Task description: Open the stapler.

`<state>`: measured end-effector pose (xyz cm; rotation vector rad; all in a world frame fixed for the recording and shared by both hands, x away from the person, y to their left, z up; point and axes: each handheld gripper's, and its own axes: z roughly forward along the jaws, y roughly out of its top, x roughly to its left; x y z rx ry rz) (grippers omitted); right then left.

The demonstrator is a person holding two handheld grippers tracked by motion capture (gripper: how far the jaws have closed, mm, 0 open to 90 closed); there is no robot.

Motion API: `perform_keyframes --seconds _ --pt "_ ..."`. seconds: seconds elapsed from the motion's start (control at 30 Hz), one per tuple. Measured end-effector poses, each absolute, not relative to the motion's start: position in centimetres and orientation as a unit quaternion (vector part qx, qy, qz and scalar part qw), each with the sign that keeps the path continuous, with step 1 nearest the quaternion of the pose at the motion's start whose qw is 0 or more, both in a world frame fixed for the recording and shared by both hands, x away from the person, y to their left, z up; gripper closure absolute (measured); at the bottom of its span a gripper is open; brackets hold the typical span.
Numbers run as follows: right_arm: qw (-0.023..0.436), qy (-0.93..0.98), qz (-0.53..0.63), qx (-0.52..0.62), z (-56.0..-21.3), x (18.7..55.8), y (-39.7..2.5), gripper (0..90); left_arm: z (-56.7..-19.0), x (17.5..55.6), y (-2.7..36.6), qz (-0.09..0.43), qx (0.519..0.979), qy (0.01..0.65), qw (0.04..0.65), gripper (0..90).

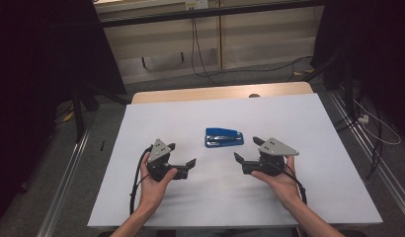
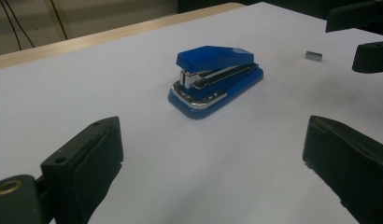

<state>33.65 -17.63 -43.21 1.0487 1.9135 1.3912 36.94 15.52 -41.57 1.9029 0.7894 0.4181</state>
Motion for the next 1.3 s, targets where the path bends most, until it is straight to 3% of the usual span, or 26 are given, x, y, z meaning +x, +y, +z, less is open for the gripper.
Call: perform_keyframes --seconds 0.2,0.57,0.93,1.3 --pt "0.259 0.717 0.520 0.385 -43.2 34.7 -16.6 18.3 -41.6 37.5 14.5 0.154 0.793 0.326 0.491 5.5" --pt "0.240 0.734 0.510 0.380 -43.1 36.7 -14.9 26.5 -41.2 38.8 13.0 0.167 0.794 0.307 0.497 5.4" --pt "0.209 0.751 0.495 0.384 -43.0 39.1 -13.4 43.9 -41.6 40.8 12.1 0.173 0.792 0.309 0.498 4.4" --pt "0.217 0.742 0.501 0.391 -43.7 40.1 -13.6 57.7 -42.0 43.7 10.7 0.188 0.791 0.314 0.491 5.1"
